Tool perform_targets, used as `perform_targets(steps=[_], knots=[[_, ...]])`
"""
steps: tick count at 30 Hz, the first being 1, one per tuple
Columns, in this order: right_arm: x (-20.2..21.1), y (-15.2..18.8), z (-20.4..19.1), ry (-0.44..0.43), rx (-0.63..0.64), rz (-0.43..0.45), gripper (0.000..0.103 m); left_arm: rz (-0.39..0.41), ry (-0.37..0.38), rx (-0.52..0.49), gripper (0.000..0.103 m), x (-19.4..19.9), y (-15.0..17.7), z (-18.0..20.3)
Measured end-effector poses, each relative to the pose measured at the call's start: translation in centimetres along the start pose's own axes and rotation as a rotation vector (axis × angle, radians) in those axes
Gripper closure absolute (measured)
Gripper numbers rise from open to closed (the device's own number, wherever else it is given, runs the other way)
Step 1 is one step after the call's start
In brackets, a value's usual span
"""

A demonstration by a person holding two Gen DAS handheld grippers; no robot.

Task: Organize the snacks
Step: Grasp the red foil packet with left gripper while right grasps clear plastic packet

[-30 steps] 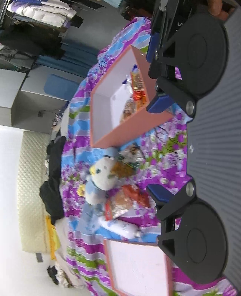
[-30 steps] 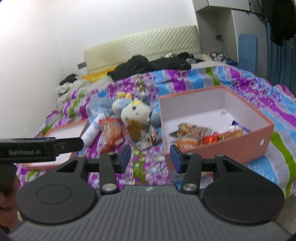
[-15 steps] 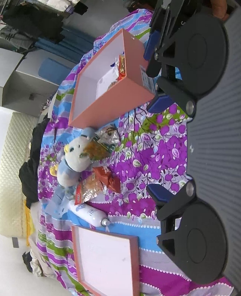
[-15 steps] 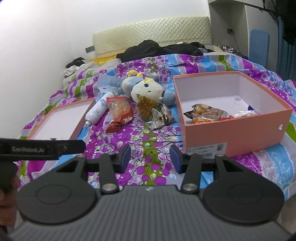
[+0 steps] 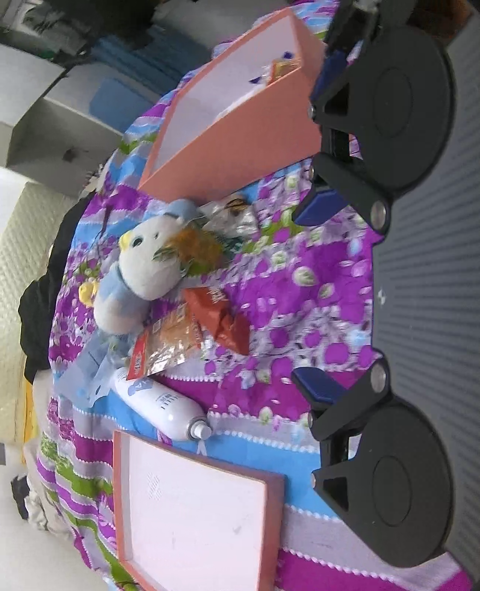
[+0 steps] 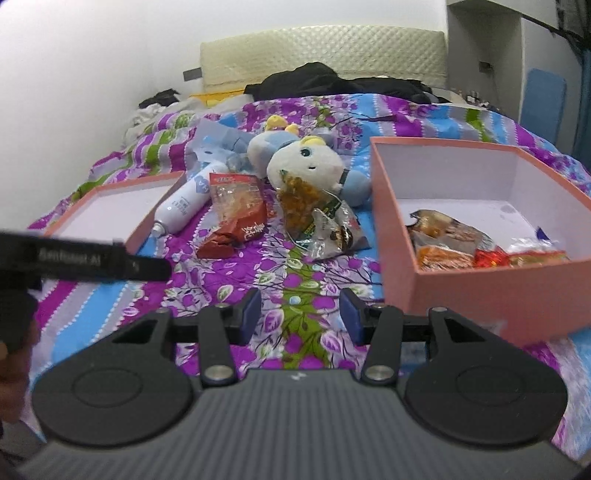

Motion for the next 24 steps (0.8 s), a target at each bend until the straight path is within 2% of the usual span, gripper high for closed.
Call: perform_targets(steps=[3, 6, 10, 15, 21, 24], knots=[[-2.5, -0.2, -0.1, 0.015, 0.024, 0.000, 0.054, 0.007, 0.024, 0.028, 0.016, -2.1, -0.9, -0.7], [-5.5, -0.4, -0.5, 0.023, 0.051, -0.013, 0.054, 0.003, 0.012, 0.037, 0.016, -4.5, -1.6, -1.5], [-9.1, -1.4, -0.7, 0.061, 0.073, 0.003, 0.054, 0.004, -0.003, -0.004, 0.016, -7.9, -2.8, -2.1], [-13.0, -2.8, -0.9, 0.131, 0.133, 0.038, 0.054, -0.005, 0.013, -0.035, 0.016, -11.6, -4.8, -2.9], [-16.9, -3.3, -0.3, 0.199, 0.195, 0.026, 0.053, -0.030, 0.007, -0.094, 0.016, -15.7, -6.2, -3.3], [-17.8, -3.5, 0.0, 0.220, 0.209, 0.031, 0.046, -0.041, 0.014, -0.128, 0.017, -17.3, -6.2, -3.0]])
Point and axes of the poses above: each gripper's, at about its wrist camera, not at the fingertips, and x roughly against the way its jaws point, z to its right, y to its underside, the point moved 10 cm from there along -x, roughly the way its jaws point, and after that the axes turned 14 degrees about -x, right-handed, at the moved point
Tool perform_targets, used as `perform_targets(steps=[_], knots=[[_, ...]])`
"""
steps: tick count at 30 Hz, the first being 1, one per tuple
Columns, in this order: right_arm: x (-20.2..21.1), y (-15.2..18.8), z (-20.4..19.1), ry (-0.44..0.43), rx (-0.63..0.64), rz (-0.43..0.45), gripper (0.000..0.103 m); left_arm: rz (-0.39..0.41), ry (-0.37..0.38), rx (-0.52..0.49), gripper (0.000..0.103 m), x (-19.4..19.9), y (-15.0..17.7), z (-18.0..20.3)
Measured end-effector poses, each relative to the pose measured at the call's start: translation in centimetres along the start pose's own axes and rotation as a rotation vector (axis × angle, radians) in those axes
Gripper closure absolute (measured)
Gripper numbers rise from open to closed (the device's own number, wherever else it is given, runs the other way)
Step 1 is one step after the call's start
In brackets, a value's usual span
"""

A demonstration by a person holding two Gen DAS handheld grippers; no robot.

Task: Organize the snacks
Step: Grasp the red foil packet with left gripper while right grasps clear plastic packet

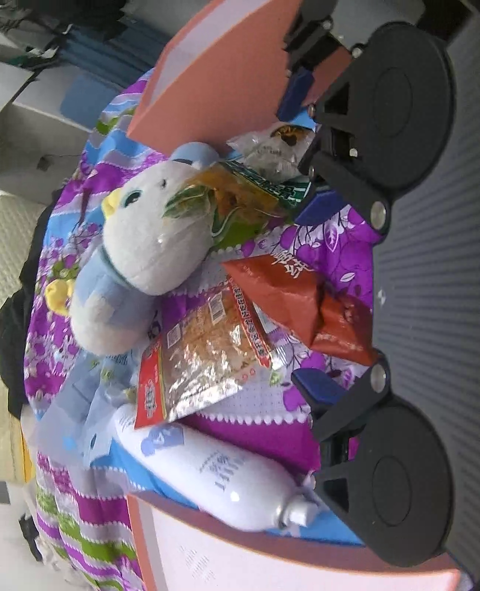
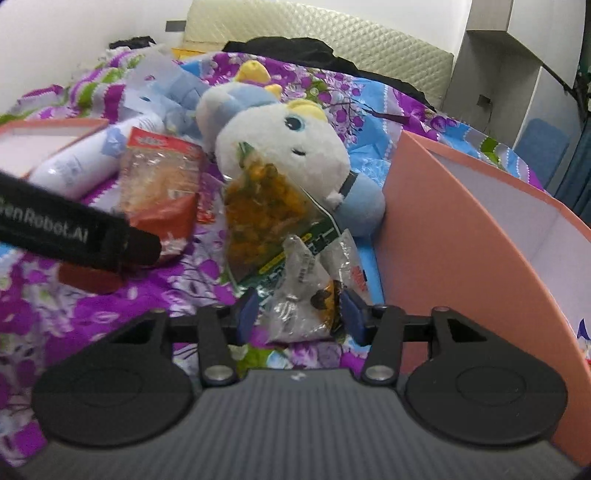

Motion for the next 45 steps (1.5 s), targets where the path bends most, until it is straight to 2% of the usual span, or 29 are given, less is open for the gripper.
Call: perform_targets(steps=[3, 6, 9, 11, 13, 18, 22, 28, 36, 40, 45], knots=[[-0.2, -0.3, -0.2, 0.003, 0.025, 0.021, 0.046, 0.006, 0.008, -0.018, 0.017, -0.6, 0.0, 0.1], [-1.1, -0.1, -0.5, 0.014, 0.054, 0.006, 0.046, 0.008, -0.011, -0.050, 0.019, -1.2, -0.2, 0.1], [-2.0, 0.2, -0.4, 0.038, 0.069, -0.004, 0.044, -0.006, -0.012, -0.066, 0.028, -1.9, 0.0, 0.3], [-2.3, 0.2, -0.6, 0.044, 0.080, -0.012, 0.044, -0.023, -0.003, -0.043, 0.033, -2.4, 0.3, 0.3], [-2.3, 0.1, -0.7, 0.043, 0.089, -0.014, 0.045, -0.024, -0.028, -0.065, 0.040, -2.5, 0.4, 0.5], [-1.7, -0.1, -0.5, 0.031, 0.081, -0.015, 0.056, -0.022, -0.024, -0.063, 0.050, -1.9, 0.2, 0.6], [-0.6, -0.1, -0.7, 0.013, 0.086, -0.024, 0.073, -0.017, -0.017, -0.065, 0.051, -0.9, 0.2, 1.1], [2.2, 0.1, -0.9, -0.026, 0.064, -0.041, 0.074, -0.002, -0.016, -0.040, 0.052, 2.2, 0.2, 1.9], [6.6, 0.5, -1.0, -0.058, 0.027, -0.058, 0.075, -0.014, -0.032, 0.006, 0.051, 6.7, 1.9, 4.0], [9.5, 0.1, -0.4, -0.137, -0.071, -0.052, 0.075, -0.013, -0.036, 0.039, 0.051, 9.2, 2.7, 4.6], [12.7, 0.5, 0.3, -0.189, -0.166, -0.051, 0.075, -0.023, -0.043, 0.054, 0.052, 12.4, 4.3, 5.6]])
Point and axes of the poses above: each gripper's, at about its wrist camera, not at the fingertips, and x roughly against the way its jaws point, z to its right, y to its underside, the point moved 10 cm from there along -x, roughly the way its jaws point, and after that the axes turned 14 degrees about -x, right-handed, at the moved point
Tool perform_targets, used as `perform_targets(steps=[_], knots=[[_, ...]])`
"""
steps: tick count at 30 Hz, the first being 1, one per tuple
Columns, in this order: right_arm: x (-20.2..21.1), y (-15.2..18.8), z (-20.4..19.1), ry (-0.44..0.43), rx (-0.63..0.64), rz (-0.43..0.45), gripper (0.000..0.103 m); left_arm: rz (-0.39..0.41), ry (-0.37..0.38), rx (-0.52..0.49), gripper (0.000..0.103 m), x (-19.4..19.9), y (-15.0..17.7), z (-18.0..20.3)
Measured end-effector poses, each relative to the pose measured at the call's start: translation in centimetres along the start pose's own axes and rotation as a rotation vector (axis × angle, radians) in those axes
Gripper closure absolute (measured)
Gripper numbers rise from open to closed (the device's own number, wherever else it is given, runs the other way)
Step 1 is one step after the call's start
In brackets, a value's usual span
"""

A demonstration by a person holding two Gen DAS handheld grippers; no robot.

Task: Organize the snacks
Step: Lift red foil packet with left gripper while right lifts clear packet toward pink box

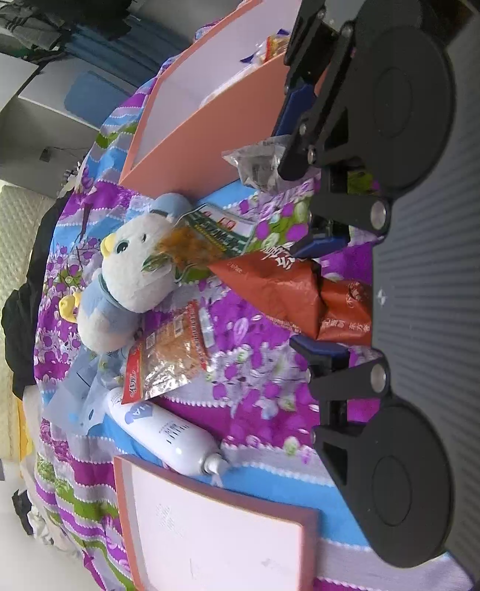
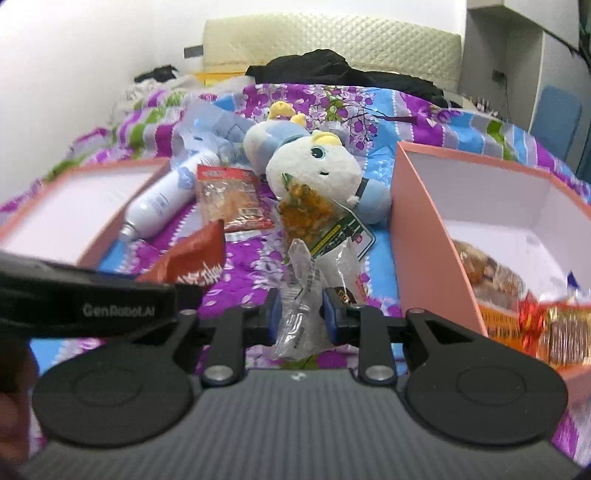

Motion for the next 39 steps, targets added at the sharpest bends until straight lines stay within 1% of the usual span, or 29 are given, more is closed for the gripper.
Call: perform_targets(steps=[7, 12, 15, 25, 32, 33, 34, 35, 36, 37, 38, 39], knots=[[4.2, 1.1, 0.3, -0.043, -0.050, -0.005, 0.075, -0.003, -0.020, 0.044, 0.052, 4.1, 2.5, 0.6], [6.0, 2.0, 1.3, -0.064, -0.099, -0.033, 0.075, -0.020, -0.027, 0.066, 0.052, 6.1, 4.3, 1.1], [6.9, 2.4, 1.8, -0.068, -0.122, -0.041, 0.075, -0.028, -0.032, 0.073, 0.052, 6.8, 4.9, 1.5], [8.8, 3.1, 2.7, -0.090, -0.168, -0.063, 0.075, -0.029, -0.034, 0.073, 0.052, 8.7, 4.8, 2.8], [9.9, 2.1, 3.2, -0.113, -0.209, -0.060, 0.075, -0.009, -0.039, 0.072, 0.052, 9.9, 3.8, 3.7], [10.1, 2.0, 3.1, -0.116, -0.205, -0.058, 0.075, -0.001, -0.042, 0.081, 0.052, 10.2, 3.6, 3.7], [10.2, 2.0, 3.0, -0.111, -0.194, -0.059, 0.075, 0.035, -0.047, 0.091, 0.052, 10.7, 3.2, 3.6], [10.1, 2.0, 2.8, -0.112, -0.182, -0.060, 0.075, 0.039, -0.066, 0.112, 0.052, 10.9, 3.2, 3.3], [10.1, 2.0, 2.5, -0.119, -0.169, -0.062, 0.075, 0.040, -0.070, 0.147, 0.052, 11.0, 3.2, 3.0], [10.0, 2.1, 2.4, -0.123, -0.160, -0.070, 0.075, 0.051, -0.051, 0.172, 0.052, 11.3, 3.1, 3.0], [9.9, 2.2, 2.3, -0.123, -0.154, -0.075, 0.075, 0.047, -0.051, 0.160, 0.052, 11.5, 3.1, 3.1], [10.0, 2.1, 2.4, -0.120, -0.152, -0.075, 0.075, 0.042, -0.068, 0.141, 0.052, 11.6, 3.0, 3.0]])
Point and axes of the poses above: each gripper's, at about its wrist camera, not at the fingertips, and x roughly against the way its jaws point, z to its right, y to its underside, the point moved 10 cm from there along -x, roughly the way its jaws point, and after that the axes turned 14 degrees about -x, right-handed, at the moved point
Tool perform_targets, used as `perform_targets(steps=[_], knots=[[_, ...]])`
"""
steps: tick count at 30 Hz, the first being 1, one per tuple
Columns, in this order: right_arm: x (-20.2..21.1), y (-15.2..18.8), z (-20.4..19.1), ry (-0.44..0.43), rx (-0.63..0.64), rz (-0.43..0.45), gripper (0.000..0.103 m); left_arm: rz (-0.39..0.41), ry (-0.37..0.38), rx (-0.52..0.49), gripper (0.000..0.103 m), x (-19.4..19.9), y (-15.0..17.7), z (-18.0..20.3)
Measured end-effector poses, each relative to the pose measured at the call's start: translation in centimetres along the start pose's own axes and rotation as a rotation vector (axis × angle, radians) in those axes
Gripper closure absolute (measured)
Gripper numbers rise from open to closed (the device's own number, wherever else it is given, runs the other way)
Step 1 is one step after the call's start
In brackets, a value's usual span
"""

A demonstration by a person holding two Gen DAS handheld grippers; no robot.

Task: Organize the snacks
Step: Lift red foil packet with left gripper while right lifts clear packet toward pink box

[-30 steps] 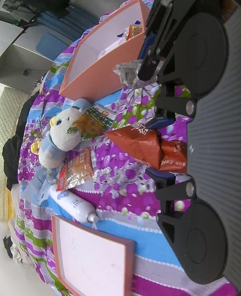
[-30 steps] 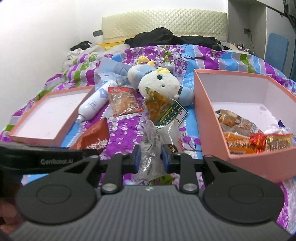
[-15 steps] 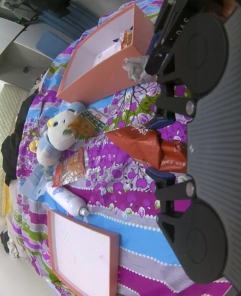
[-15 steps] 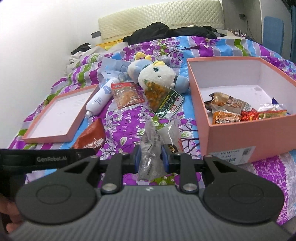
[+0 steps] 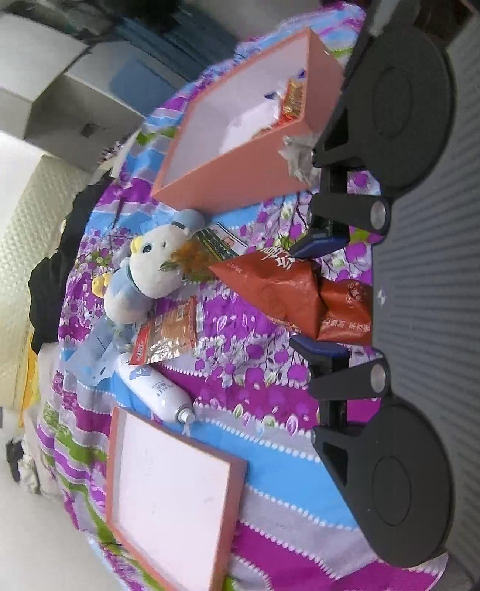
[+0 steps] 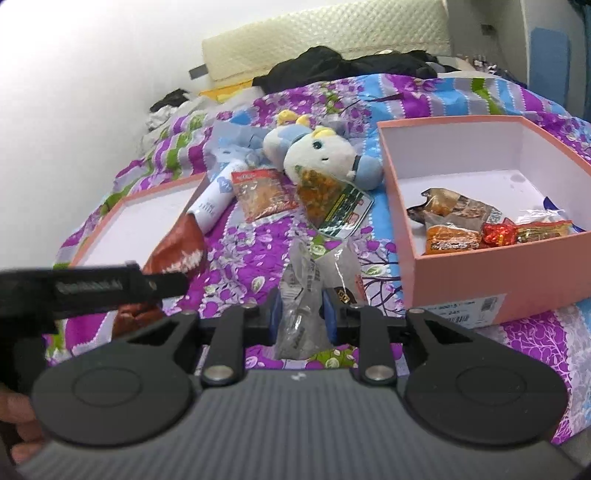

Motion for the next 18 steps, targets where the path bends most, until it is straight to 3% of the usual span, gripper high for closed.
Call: perform_targets(steps=[10, 18], knots=[[2.3, -4.1, 1.2, -0.003, -0.021, 0.082, 0.075, 0.002, 0.029, -0.043, 0.052, 0.2, -2.0, 0.8], [5.1, -9.9, 1.2, 0.001, -0.009, 0.210, 0.075, 0.090, 0.085, -0.098, 0.052, 1.8, -8.6, 3.7]])
Point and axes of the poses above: each gripper's, at about its wrist camera, not at the fingertips, and x roughly against the way its jaws point, z to its right, y to its underside, the point moved 10 cm from there along -x, roughly the way its jaws point, and after that the axes turned 14 degrees about -x, right-handed, at the moved point
